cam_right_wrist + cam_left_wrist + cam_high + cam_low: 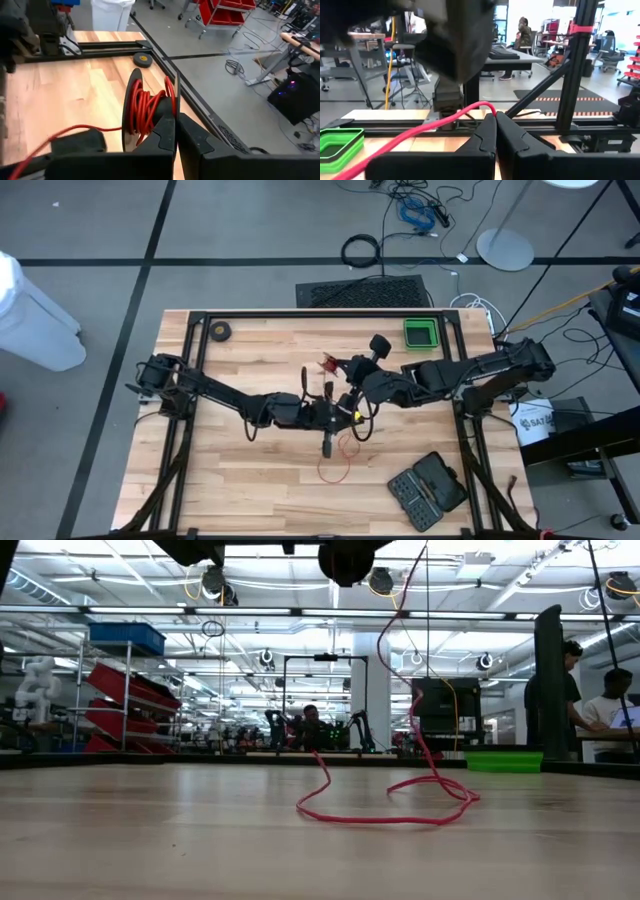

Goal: Coil cords
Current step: Coil the red wire into the spool

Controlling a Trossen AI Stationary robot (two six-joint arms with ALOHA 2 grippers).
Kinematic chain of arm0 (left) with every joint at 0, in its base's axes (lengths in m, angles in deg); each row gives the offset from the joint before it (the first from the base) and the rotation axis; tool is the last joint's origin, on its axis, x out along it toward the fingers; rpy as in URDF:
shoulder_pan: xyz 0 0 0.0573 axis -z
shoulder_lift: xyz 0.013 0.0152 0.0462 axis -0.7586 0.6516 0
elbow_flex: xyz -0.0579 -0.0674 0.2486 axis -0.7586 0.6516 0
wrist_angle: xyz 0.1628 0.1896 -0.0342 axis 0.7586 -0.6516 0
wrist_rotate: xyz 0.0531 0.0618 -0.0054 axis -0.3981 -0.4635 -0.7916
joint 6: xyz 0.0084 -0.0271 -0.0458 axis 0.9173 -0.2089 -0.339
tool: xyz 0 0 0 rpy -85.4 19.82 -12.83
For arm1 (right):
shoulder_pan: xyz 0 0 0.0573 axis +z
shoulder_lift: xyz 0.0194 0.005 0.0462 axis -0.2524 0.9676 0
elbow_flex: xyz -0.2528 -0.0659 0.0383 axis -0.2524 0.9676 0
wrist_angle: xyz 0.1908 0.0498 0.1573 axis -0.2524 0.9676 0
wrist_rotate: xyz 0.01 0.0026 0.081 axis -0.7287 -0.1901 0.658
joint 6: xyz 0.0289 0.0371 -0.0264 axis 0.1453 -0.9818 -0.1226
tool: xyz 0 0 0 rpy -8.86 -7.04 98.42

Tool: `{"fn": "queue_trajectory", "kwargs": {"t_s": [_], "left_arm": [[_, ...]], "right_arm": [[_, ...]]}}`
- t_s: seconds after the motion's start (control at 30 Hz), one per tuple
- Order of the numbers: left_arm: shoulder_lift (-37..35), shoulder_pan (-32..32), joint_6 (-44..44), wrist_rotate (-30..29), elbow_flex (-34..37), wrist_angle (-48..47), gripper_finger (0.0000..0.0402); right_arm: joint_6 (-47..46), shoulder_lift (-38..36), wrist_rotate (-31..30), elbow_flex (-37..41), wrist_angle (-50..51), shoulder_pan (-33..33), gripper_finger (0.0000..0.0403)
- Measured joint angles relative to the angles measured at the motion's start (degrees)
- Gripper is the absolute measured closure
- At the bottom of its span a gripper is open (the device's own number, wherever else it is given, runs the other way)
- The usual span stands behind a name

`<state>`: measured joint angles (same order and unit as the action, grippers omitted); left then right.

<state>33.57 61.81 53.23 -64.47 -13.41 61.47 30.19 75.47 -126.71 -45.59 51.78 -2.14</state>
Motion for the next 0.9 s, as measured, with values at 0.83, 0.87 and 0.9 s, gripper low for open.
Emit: {"fn": "queue_trajectory", "kwargs": {"t_s": [0.83, 0.87, 0.9], "left_arm": [[-3.8, 6.1, 1.2, 13.1, 0.0, 0.1, 0.0402], [-3.8, 6.2, 1.5, 13.0, 0.0, -0.1, 0.0402], [-3.8, 6.3, 1.6, 13.0, 0.0, -0.4, 0.0402]], "right_arm": [[-7.8, -5.0, -5.4, -0.1, 12.9, -0.1, 0.0403], [-7.9, -5.2, -5.4, -0.1, 13.1, 0.0, 0.0403], [-7.9, -5.3, -5.4, -0.1, 13.1, 0.0, 0.0403]]}}
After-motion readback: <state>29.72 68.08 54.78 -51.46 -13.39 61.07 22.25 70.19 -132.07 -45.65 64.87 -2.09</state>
